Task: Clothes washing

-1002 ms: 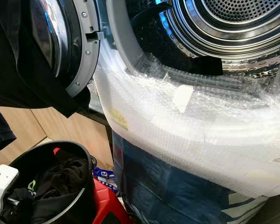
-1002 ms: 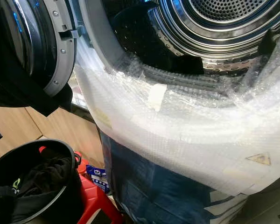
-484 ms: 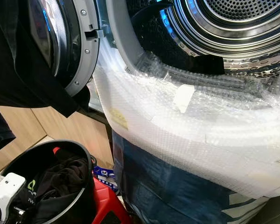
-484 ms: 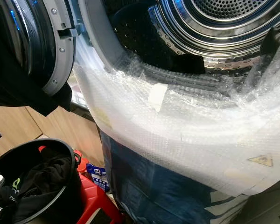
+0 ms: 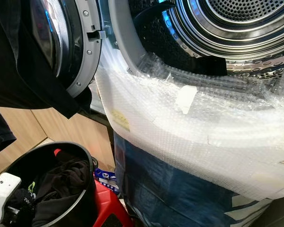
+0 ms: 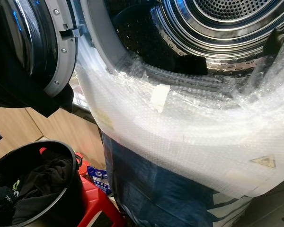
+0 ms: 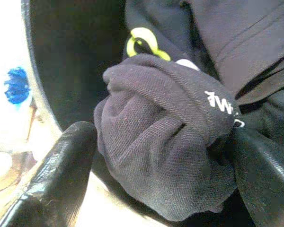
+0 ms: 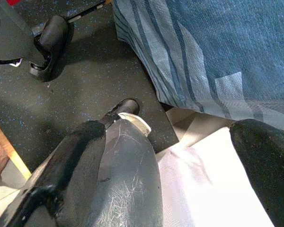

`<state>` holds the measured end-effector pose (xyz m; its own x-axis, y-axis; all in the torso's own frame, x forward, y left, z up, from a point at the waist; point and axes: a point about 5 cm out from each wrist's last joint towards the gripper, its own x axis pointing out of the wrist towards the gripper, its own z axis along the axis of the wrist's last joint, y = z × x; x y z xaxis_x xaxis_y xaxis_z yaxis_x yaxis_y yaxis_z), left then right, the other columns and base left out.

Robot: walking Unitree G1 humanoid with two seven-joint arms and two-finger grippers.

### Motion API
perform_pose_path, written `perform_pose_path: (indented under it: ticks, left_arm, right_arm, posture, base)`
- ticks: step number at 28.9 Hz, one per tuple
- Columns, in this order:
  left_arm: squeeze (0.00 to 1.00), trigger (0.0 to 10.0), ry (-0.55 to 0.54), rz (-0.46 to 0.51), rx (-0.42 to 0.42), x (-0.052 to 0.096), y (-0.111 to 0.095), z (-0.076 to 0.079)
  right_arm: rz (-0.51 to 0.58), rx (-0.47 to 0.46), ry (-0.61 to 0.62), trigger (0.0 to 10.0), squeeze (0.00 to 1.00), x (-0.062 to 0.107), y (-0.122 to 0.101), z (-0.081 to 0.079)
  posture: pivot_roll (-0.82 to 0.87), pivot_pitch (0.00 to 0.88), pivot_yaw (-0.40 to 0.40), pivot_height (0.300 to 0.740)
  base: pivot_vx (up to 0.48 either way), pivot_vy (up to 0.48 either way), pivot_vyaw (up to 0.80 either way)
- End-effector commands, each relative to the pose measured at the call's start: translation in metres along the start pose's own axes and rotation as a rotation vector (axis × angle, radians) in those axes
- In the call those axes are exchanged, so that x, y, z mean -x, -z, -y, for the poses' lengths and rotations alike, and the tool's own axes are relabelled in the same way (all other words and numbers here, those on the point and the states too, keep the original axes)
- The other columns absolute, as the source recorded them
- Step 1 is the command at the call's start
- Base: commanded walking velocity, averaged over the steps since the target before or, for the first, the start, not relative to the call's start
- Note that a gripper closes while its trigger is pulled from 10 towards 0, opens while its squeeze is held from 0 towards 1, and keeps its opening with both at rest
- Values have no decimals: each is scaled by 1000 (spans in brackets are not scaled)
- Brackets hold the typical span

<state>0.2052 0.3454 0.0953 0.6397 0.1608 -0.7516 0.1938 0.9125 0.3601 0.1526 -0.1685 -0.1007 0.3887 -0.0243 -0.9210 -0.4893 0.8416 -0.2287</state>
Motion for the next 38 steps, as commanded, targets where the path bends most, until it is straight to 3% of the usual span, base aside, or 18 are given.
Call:
perform_pose_path:
  ticks: [1,22,23,24,25,26,38]
  left_arm:
    - [0,10000,-15,-7,-15,-2,1,1]
    - [0,10000,-47,-72,-39,-13,10,0]
    - [0,2941,-43,-69,-41,-13,9,0]
    - [0,1490,-43,-68,-41,-13,9,0]
    - [0,1490,-43,-67,-41,-13,8,0]
    - [0,0,-44,-67,-41,-13,8,0]
    - [0,0,-36,-61,-53,-14,6,1]
  right_arm:
    - [0,0,-11,10000,0,0,0,-3]
    - [4,2,-11,10000,0,0,-2,-4]
    - [3,1,-12,10000,0,0,-2,-4]
    - [3,1,-12,10000,0,0,-2,-4]
    - [3,1,-12,10000,0,0,-2,-4]
    - [3,0,-12,10000,0,0,-2,-4]
    - [-1,1,-12,10000,0,0,0,-4]
  posture:
    - [262,60,56,740]
    - [260,54,55,740]
    - [260,54,55,740]
    - [260,54,55,740]
    - [260,54,55,740]
    - [260,54,55,740]
    - [259,52,54,740]
  base:
    - [0,0,0]
    - [0,0,0]
    - [0,0,0]
    - [0,0,0]
    - [0,0,0]
    - [0,0,0]
    - [0,0,0]
